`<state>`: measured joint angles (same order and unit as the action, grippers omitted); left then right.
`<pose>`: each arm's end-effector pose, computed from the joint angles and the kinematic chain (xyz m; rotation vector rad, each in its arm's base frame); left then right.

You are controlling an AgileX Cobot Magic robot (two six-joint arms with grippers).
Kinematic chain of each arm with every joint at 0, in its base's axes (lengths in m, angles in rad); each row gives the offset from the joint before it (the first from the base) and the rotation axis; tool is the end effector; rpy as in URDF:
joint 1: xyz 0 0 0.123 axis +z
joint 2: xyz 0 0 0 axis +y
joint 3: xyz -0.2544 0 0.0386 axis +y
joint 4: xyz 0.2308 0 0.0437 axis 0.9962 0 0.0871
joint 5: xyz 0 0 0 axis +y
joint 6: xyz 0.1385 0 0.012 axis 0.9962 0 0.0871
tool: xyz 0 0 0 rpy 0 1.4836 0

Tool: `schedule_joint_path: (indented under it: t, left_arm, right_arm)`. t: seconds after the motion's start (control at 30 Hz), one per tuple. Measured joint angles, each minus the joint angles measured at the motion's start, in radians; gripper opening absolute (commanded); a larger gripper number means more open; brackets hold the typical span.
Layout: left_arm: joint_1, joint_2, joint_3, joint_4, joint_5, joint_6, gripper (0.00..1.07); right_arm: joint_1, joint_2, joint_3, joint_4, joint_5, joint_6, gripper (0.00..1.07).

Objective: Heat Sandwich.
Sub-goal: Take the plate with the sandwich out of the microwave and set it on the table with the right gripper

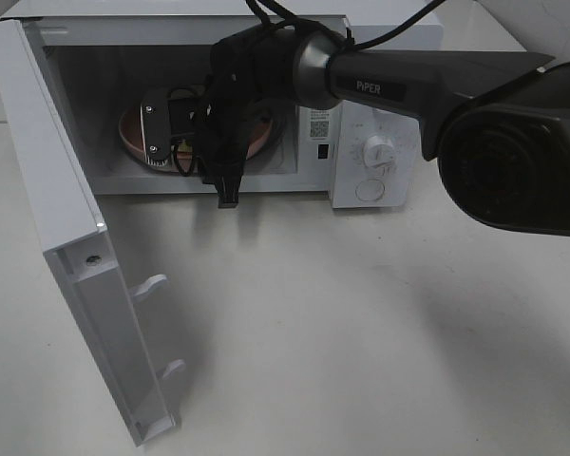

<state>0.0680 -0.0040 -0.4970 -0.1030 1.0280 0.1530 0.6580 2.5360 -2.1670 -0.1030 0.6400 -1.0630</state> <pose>0.0530 -0.0087 0.2510 0.0880 2.0045 0.0187 0.4374 0.3273 0.0832 -1.9524 1.5767 -0.2795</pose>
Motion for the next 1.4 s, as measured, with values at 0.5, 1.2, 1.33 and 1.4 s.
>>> schedule_joint_path:
  t: [0.5, 1.2, 1.33, 1.4]
  left_arm:
    - [0.000, 0.000, 0.000, 0.000, 0.000, 0.000, 1.04]
    - [0.000, 0.000, 0.000, 0.001, 0.000, 0.000, 1.04]
    - [0.000, 0.000, 0.000, 0.001, 0.000, 0.000, 1.04]
    - [0.000, 0.000, 0.000, 0.004, 0.000, 0.000, 1.04]
  right_arm:
    - [0.001, -0.022, 0.006, 0.000, 0.025, -0.002, 0.00]
    - [-0.007, -0.160, 0.221, -0.032, -0.088, -0.115, 0.00]
    - [-0.007, -0.186, 0.273, -0.033, -0.117, -0.136, 0.00]
    - [-0.007, -0.217, 0.324, -0.042, -0.143, -0.149, 0.00]
